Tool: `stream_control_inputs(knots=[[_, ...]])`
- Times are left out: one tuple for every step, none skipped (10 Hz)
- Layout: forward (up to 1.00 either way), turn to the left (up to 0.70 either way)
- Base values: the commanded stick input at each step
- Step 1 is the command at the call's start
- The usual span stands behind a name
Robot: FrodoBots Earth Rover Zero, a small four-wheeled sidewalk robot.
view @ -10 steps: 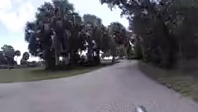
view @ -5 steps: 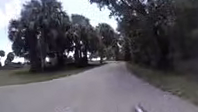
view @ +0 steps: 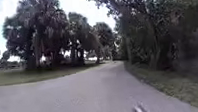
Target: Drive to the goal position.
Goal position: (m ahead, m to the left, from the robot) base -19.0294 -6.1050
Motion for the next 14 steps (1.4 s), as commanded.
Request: stream_control_inputs(knots=[[0.5,0.0],[0.5,0.0],[0.5,0.0],[0.5,0.0],[0.5,0.0],[0.5,0.0],[0.5,0.0],[0.5,0.0],[0.5,0.0],[0.5,0.38],[0.5,0.45],[0.5,0.5],[0.5,0.5],[0.5,0.5]])
